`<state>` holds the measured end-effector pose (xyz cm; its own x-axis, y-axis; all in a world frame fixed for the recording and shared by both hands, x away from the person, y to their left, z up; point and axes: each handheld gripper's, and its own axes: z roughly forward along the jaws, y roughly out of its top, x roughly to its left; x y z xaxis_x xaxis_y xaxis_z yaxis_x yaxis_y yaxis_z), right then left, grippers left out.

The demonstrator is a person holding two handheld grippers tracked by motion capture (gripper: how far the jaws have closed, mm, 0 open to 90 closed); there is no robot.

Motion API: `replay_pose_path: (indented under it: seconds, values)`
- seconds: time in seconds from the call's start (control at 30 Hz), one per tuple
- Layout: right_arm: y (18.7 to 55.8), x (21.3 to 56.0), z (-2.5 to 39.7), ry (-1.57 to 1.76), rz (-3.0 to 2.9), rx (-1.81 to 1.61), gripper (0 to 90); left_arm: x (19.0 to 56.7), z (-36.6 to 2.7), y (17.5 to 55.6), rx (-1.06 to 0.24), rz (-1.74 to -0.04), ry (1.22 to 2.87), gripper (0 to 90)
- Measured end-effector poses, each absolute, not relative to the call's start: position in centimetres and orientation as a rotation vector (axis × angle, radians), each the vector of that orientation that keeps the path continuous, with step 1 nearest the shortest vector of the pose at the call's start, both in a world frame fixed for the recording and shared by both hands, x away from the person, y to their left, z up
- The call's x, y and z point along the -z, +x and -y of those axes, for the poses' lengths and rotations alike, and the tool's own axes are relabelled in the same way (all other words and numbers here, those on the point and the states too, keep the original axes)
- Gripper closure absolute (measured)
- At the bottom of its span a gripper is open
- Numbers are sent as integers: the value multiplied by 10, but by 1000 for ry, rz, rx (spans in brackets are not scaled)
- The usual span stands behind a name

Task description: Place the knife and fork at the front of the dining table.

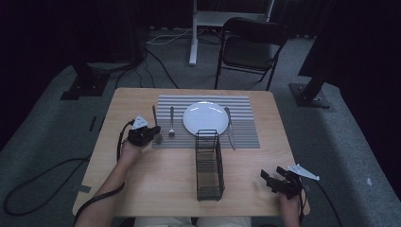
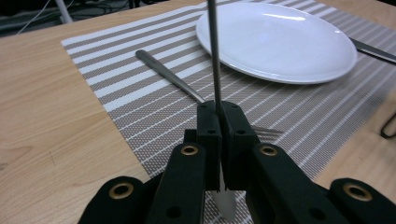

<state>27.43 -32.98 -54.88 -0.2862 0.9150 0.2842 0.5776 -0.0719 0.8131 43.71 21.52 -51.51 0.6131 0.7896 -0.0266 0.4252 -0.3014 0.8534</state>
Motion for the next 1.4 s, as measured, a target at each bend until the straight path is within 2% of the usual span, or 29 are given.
replay_pose_path:
  seconds: [0.2, 0.27, 0.57, 0.73, 1.1, 1.23, 1.27, 1.3, 1.4]
  values:
    - [274, 549, 330, 1604, -1851, -1301, 149, 518, -212, 453, -441, -1022, 1927, 867]
    - [274, 549, 330, 1606, -1848, -1306, 149, 519, -211, 461, -393, -1107, 1900, 867]
    - [274, 549, 331, 1605, -1844, -1313, 149, 525, -195, 481, -391, -1248, 1891, 867]
    - [273, 549, 332, 1604, -1839, -1322, 149, 535, -198, 484, -343, -1380, 1770, 868]
    - [273, 549, 332, 1604, -1836, -1325, 149, 546, -197, 489, -337, -1450, 1753, 837]
    - [273, 549, 332, 1605, -1839, -1324, 149, 545, -196, 489, -330, -1459, 1728, 647]
    - [273, 549, 332, 1604, -1839, -1324, 149, 544, -195, 487, -335, -1471, 1722, 647]
    - [273, 549, 332, 1602, -1838, -1325, 149, 543, -196, 486, -335, -1473, 1722, 607]
    - [273, 549, 332, 1602, -1836, -1328, 149, 542, -198, 479, -337, -1483, 1728, 607]
